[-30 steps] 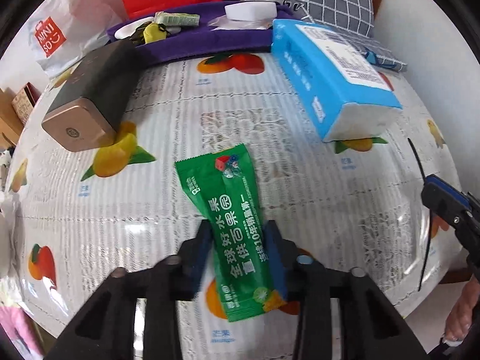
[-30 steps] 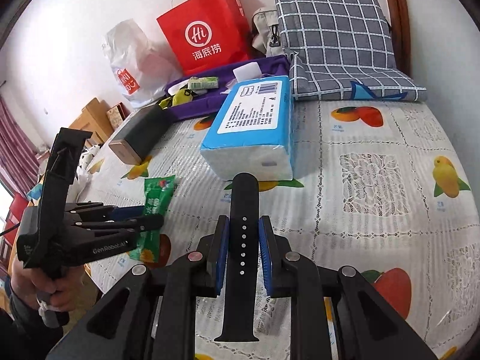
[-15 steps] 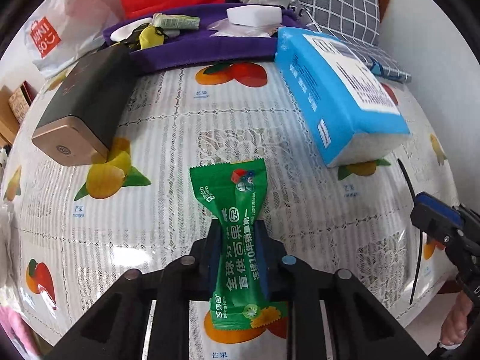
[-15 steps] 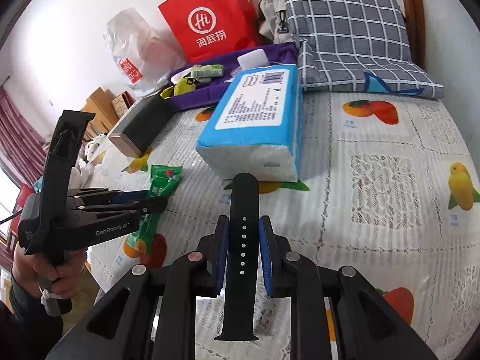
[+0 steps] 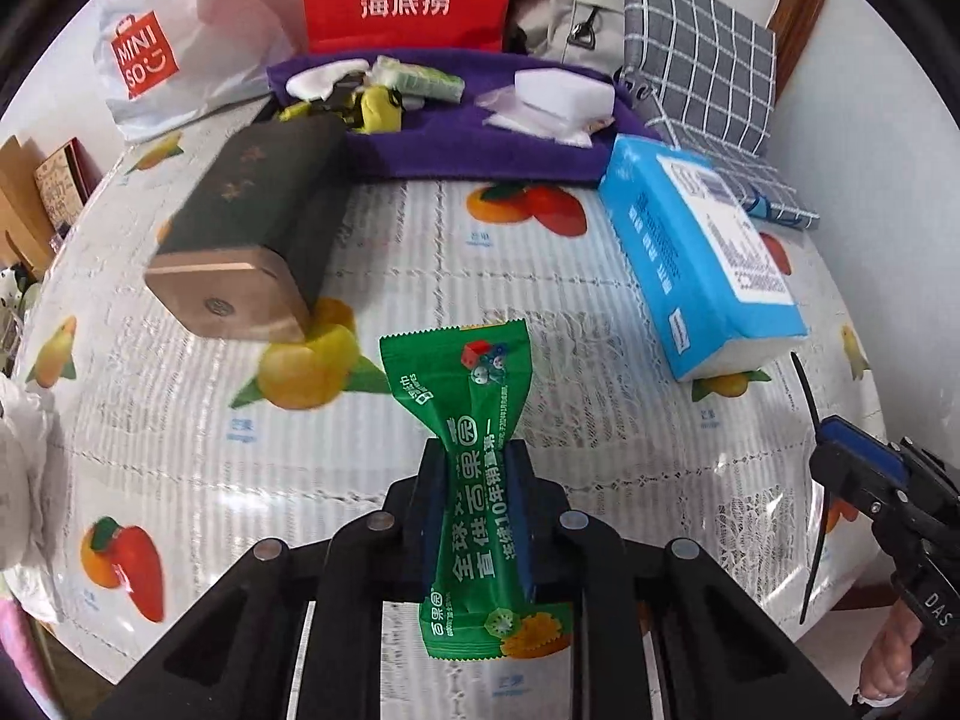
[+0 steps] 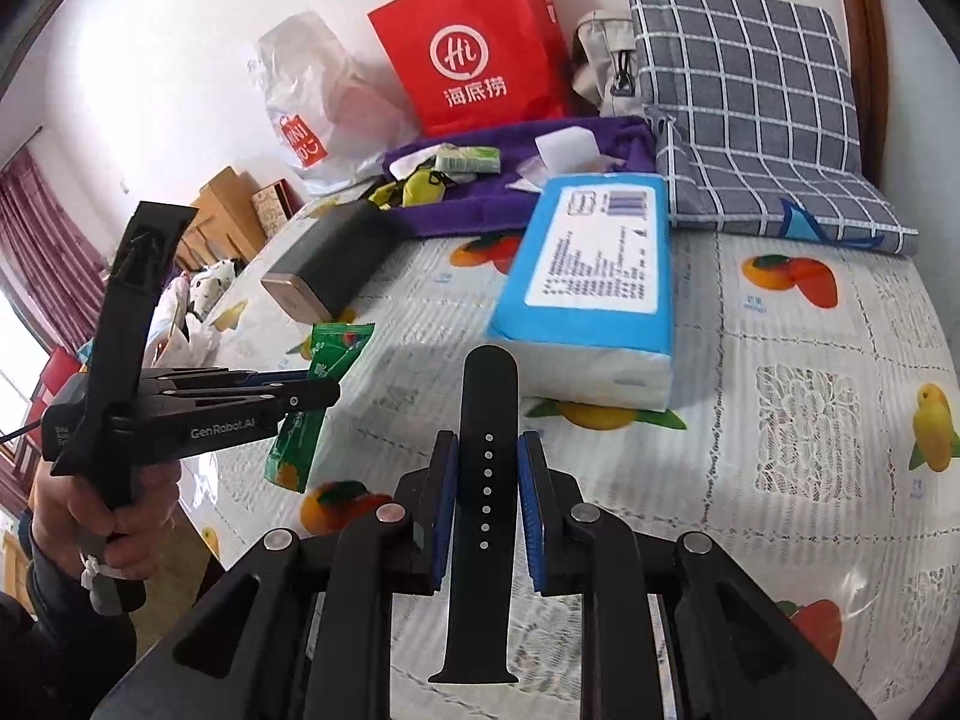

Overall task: Organize soft objects
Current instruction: 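Carry the green packet with the left tool while the right carries the strap piece to the towel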

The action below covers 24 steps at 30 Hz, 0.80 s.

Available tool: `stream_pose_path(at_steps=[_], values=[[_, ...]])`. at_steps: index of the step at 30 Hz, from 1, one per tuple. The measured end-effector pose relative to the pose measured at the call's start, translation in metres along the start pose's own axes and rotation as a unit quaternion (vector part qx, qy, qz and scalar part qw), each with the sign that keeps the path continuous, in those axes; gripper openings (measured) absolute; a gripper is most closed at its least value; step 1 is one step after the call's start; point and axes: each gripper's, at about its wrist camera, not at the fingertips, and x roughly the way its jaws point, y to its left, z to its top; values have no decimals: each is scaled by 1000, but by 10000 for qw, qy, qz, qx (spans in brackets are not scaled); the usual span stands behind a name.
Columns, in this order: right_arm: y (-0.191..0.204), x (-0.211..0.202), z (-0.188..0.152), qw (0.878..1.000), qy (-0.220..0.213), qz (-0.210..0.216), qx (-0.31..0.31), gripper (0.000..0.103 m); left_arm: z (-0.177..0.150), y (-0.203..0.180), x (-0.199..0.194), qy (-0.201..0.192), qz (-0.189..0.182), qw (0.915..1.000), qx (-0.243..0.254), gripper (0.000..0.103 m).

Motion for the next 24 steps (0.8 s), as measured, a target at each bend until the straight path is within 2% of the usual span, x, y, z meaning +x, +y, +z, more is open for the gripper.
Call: stream_pose_path(at_steps=[8,12,24], values=[[23,-7,18,9996,-253,-102,21,20,14,20,-28,-295,-154,9994,94,19],[31,-8,39,9993,-365,-123,-2,20,26,31,-36,-444,-245,9987,-68,19],[31,-2,93,9981,-523,-315,-36,20,71,46,-44,-800,-237,9964,-165,19]])
